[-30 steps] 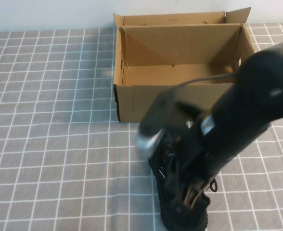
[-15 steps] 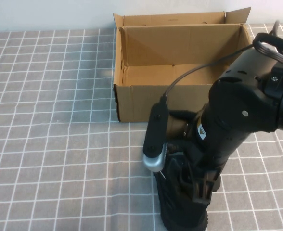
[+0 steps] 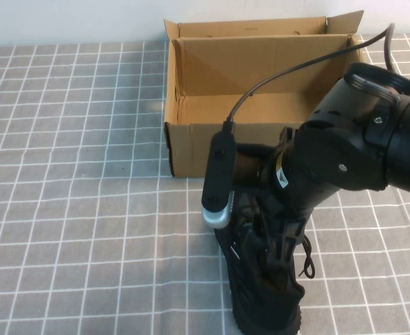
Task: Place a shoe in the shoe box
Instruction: Pick up the shoe from the table
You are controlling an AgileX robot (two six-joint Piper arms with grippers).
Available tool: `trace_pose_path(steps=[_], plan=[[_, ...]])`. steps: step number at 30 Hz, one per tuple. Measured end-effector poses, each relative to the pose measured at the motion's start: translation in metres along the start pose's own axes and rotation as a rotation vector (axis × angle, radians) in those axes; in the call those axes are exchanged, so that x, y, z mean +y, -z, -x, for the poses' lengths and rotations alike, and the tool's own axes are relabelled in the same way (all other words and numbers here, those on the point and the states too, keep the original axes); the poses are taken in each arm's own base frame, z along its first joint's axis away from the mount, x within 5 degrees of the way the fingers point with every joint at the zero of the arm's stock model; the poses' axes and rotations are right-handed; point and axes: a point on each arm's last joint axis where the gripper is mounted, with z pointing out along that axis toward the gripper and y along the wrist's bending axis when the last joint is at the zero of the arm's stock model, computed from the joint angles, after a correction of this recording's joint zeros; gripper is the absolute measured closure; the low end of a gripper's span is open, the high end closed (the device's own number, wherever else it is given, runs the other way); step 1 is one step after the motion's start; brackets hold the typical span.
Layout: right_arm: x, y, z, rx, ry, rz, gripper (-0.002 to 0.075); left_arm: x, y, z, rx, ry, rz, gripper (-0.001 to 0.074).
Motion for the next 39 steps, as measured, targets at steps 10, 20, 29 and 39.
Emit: trace_pose_path(steps=[10,20,29,39], plan=[[-0.002,-0.001,0.003,-0.033,0.004,-0.020,0.0327,0.000,0.000,0.000,0.000,0.000,0.000,0.0736],[-0.002,-0.024,0.004,0.022,0.032,-0.012,0.0328,0.000,0.000,0.000,0.000,0.000,0.000,0.0736],[-0.004,-0.042,0.004,0.056,0.055,-0.019,0.0328,0.000,0.000,0.000,0.000,0.000,0.000,0.0736],[-0.007,-0.043,0.005,0.031,0.053,-0.035,0.0386,0.000,0.000,0.000,0.000,0.000,0.000,0.0736]])
